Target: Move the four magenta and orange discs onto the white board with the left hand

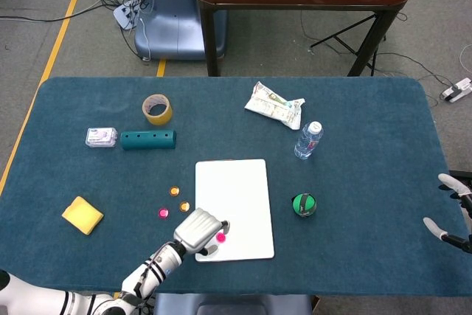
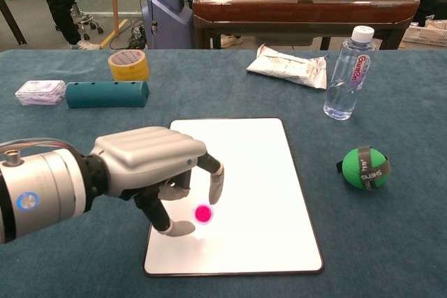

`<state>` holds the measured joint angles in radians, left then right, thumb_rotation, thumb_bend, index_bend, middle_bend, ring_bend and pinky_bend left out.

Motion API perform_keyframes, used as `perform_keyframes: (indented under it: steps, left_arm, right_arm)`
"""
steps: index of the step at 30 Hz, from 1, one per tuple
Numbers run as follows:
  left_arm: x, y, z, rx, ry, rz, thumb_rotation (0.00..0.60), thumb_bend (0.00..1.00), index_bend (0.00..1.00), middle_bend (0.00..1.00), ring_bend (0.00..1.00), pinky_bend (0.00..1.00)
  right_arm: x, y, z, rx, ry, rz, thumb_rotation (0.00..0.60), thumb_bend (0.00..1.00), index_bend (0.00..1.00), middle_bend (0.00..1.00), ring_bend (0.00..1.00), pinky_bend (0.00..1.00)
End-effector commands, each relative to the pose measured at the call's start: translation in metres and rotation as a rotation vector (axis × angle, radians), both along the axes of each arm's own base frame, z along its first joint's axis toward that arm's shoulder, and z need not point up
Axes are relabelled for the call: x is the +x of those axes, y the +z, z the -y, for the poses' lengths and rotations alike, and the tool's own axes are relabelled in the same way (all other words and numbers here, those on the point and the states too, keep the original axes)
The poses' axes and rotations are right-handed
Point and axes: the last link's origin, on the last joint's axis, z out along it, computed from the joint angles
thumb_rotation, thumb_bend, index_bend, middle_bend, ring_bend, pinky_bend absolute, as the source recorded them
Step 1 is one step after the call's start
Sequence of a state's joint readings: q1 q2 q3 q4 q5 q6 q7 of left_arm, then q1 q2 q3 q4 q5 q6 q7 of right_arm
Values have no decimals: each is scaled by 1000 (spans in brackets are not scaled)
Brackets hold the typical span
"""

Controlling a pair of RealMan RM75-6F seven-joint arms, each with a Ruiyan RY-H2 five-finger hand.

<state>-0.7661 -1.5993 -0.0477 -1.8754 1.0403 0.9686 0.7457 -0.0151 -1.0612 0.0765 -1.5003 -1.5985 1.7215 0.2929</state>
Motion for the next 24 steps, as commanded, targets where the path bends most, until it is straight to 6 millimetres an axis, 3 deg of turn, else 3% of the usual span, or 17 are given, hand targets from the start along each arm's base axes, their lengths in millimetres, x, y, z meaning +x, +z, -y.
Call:
perform_keyframes:
  steps: [1,7,16,24]
  left_arm:
    - [-1,1,-1,10,-4,-5,600,302,404,1000,1000,1000]
    - [-14,8,-5,60,1,-26,600,246,333,1000,1000,1000]
    - [-56,32,-27,165,85,-115,600,246,450,1000,1000,1000]
    - [-89,45,-43,201,178,-172,600,246,485,1000,1000,1000]
  right_arm:
    - [0,0,0,1,0,-2,600,73,219,356,399,482]
    - [0,-2,1,7,-1,-5,600,73,219,356,399,482]
    - [1,-6,6,23,-12,-16,600,73,219,356,399,482]
    - [2,-11,11,40,-24,-31,600,73,219,356,399,482]
